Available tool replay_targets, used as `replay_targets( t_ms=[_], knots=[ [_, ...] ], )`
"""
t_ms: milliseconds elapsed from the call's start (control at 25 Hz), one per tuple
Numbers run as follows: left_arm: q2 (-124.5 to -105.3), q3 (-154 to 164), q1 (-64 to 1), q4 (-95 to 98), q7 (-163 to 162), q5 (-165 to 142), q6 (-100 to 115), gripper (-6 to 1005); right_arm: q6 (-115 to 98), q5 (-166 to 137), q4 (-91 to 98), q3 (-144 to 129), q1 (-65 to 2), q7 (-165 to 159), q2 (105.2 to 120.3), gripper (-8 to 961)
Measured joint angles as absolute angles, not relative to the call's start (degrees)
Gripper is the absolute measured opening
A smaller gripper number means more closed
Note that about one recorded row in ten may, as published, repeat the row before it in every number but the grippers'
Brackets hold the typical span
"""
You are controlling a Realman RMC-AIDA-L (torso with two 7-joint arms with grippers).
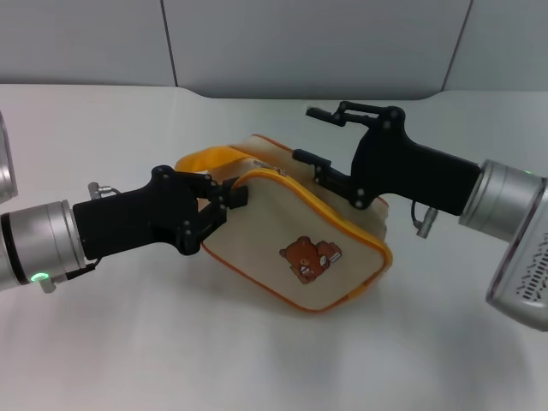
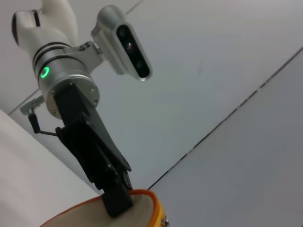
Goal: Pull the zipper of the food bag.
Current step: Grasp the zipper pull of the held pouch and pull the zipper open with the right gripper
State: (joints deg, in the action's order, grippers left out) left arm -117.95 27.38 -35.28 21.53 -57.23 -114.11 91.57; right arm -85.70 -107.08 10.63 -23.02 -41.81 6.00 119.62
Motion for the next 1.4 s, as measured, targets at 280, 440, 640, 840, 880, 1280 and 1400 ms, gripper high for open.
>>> replay_targets(
  t_ms=[280,440,640,840,880,1280,1400],
  knots=[
    [-117.95,27.1,-35.3,21.5,-58.0,-114.0,91.6,56,-85.4,-107.7,10.5,-24.0,-42.7,10.0,119.62,452],
    [-117.94,27.1,-35.5,21.6,-58.0,-114.0,91.7,56,-85.1,-107.6,10.6,-26.0,-43.0,10.5,119.62,453],
    [-117.95,27.1,-35.6,22.1,-58.3,-113.8,91.9,56,-84.9,-107.7,9.8,-26.4,-43.4,11.9,119.66,453],
    [-117.94,27.1,-35.6,23.0,-59.3,-113.6,92.2,56,-84.8,-107.7,8.1,-27.0,-43.5,14.3,119.74,454],
    [-117.95,27.1,-35.6,23.4,-59.5,-113.6,92.3,56,-84.7,-107.6,7.6,-27.3,-43.6,14.9,119.78,454],
    [-117.95,27.1,-35.5,23.6,-59.6,-113.3,92.3,56,-84.7,-107.6,6.0,-27.8,-43.6,15.0,119.80,441],
    [-118.02,27.2,-35.4,23.7,-59.6,-113.3,92.4,56,-84.7,-107.6,5.7,-27.8,-43.6,15.0,119.80,422]
  ],
)
